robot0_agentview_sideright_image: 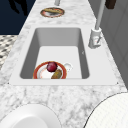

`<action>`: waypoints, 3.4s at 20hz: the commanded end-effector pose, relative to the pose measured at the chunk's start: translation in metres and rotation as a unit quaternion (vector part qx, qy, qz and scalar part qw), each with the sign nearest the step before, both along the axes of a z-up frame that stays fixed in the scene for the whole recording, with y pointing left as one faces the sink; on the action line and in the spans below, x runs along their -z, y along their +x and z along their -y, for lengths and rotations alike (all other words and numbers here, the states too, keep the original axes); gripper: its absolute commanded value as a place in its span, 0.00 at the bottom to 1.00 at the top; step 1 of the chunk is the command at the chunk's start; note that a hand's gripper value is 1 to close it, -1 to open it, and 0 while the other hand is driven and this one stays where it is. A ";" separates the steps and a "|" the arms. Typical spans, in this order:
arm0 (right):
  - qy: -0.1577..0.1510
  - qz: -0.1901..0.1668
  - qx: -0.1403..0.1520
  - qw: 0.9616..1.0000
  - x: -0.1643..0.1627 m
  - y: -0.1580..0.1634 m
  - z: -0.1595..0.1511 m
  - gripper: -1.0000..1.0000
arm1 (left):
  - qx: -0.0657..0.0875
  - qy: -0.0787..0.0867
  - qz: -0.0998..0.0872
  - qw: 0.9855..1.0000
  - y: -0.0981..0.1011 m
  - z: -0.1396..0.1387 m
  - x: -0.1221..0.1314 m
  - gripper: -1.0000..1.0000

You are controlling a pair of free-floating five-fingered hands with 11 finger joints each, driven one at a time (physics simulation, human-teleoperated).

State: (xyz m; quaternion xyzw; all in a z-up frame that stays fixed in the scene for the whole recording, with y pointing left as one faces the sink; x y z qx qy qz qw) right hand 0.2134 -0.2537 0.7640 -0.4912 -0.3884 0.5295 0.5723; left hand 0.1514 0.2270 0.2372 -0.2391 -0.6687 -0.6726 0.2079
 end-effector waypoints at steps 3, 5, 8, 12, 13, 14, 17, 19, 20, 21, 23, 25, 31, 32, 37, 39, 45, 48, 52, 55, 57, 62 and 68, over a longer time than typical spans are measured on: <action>0.000 0.005 0.000 1.000 0.031 0.049 -0.001 1.00 | 0.000 0.000 0.000 1.000 0.000 0.000 0.000 0.50; 0.001 0.006 0.000 1.000 0.044 0.066 -0.001 1.00 | 0.000 0.000 0.000 1.000 0.000 0.000 0.000 0.50; 0.001 0.009 0.000 1.000 0.065 0.092 -0.001 1.00 | 0.000 0.000 0.000 1.000 0.000 0.000 0.000 0.50; 0.000 0.010 0.000 1.000 0.093 0.125 -0.001 1.00 | 0.000 0.000 0.000 1.000 0.000 0.000 0.000 0.50; 0.000 0.009 0.000 1.000 0.099 0.134 -0.001 1.00 | 0.000 0.000 0.000 1.000 0.000 0.000 0.000 0.50; 0.000 0.010 0.000 1.000 0.105 0.142 -0.002 1.00 | 0.000 0.000 0.000 1.000 0.000 0.000 0.000 0.50; 0.010 0.024 -0.003 1.000 0.111 0.166 0.001 1.00 | 0.000 0.000 0.000 1.000 0.000 0.000 0.000 0.50; 0.014 0.030 -0.008 0.999 0.117 0.180 0.005 1.00 | 0.000 0.000 0.000 1.000 0.000 0.000 0.000 0.50; 0.012 0.030 -0.010 0.999 0.121 0.186 0.006 1.00 | 0.000 0.000 0.000 1.000 0.000 0.000 0.000 0.50; 0.009 0.029 -0.013 0.999 0.127 0.193 0.006 1.00 | 0.000 0.000 0.000 1.000 0.000 0.000 0.000 0.50; 0.008 0.030 -0.014 0.999 0.134 0.208 0.007 1.00 | 0.000 0.000 0.000 1.000 0.000 0.000 0.000 0.50; 0.013 0.032 -0.011 0.999 0.146 0.222 0.017 1.00 | 0.000 0.000 0.000 1.000 0.000 0.000 0.000 0.50; 0.021 0.036 -0.019 0.999 0.196 0.255 0.042 1.00 | 0.000 0.000 0.000 1.000 0.000 0.000 0.000 0.50; 0.027 0.037 -0.020 0.999 0.201 0.259 0.048 1.00 | 0.000 0.000 0.000 1.000 0.000 0.000 0.000 0.50; 0.087 -0.007 -0.038 0.995 0.184 0.271 0.061 1.00 | 0.000 0.000 0.000 1.000 0.000 0.000 0.000 0.50; 0.104 -0.039 -0.036 0.993 0.181 0.291 0.062 1.00 | 0.000 0.000 0.000 1.000 0.000 0.000 0.000 0.50; 0.104 -0.089 -0.037 0.990 0.135 0.288 0.063 0.00 | 0.000 0.000 0.000 1.000 0.000 0.000 0.000 0.50; 0.110 -0.097 -0.037 0.989 0.117 0.289 0.065 0.00 | 0.000 0.000 0.000 1.000 0.000 0.000 0.000 0.50; 0.101 -0.090 -0.025 0.990 0.093 0.286 0.065 0.00 | 0.000 0.000 0.000 1.000 0.000 0.000 0.000 0.50; 0.094 -0.084 -0.023 0.992 0.067 0.284 0.068 0.00 | 0.000 0.000 0.000 1.000 0.000 0.000 0.000 0.50; 0.090 -0.081 -0.025 0.992 0.050 0.284 0.069 0.00 | 0.000 0.000 0.000 1.000 0.000 0.000 0.000 0.50; 0.101 -0.069 -0.034 0.992 0.019 0.250 0.069 0.00 | 0.000 0.000 0.000 1.000 0.000 0.000 0.000 0.50; 0.094 0.004 -0.036 0.995 0.012 0.208 0.059 0.00 | 0.000 0.000 0.000 1.000 0.000 0.000 0.000 0.50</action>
